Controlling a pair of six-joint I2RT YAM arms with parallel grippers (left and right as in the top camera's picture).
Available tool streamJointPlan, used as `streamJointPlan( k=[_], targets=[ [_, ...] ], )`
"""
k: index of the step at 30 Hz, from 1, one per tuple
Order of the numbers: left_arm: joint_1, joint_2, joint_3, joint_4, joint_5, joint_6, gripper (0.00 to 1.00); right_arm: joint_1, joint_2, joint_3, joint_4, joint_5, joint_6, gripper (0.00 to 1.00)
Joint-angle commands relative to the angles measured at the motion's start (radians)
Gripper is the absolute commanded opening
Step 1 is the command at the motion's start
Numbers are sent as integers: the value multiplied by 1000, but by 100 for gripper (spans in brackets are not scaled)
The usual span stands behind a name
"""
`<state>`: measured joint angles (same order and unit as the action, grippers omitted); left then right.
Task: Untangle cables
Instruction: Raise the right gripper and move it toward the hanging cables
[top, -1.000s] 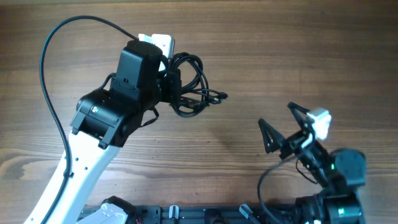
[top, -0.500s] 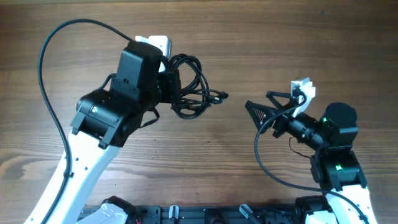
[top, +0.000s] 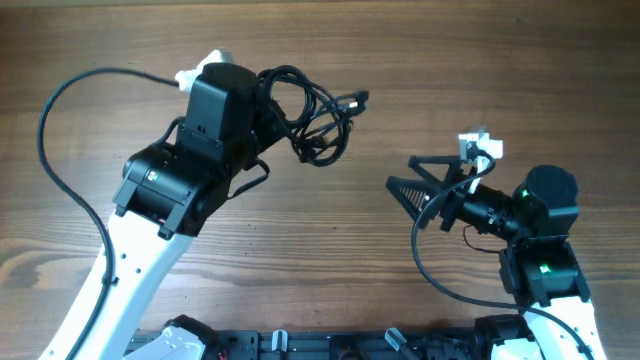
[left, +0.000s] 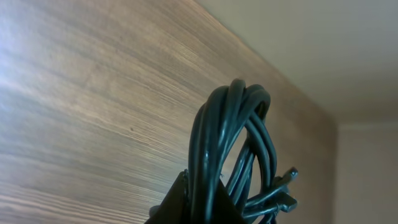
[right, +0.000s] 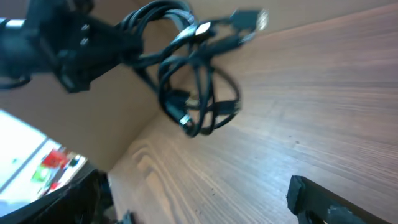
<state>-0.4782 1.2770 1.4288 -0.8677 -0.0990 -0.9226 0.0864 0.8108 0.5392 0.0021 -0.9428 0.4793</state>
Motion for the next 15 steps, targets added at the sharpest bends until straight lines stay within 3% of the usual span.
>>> streamJointPlan(
  k=[1,6,13,15],
  targets=[
    [-3,-21,4,14,62,-292,4,4,5,20,8,-84,-64,98],
    [-5,-20,4,23,185,-422,4,4,5,20,13,-85,-83,98],
    [-84,-20,4,109,199,-458,4,4,28,20,27,-76,-50,98],
    [-107,-20,4,113,200,-458,4,4,59,20,28,-1,74,98]
  ],
)
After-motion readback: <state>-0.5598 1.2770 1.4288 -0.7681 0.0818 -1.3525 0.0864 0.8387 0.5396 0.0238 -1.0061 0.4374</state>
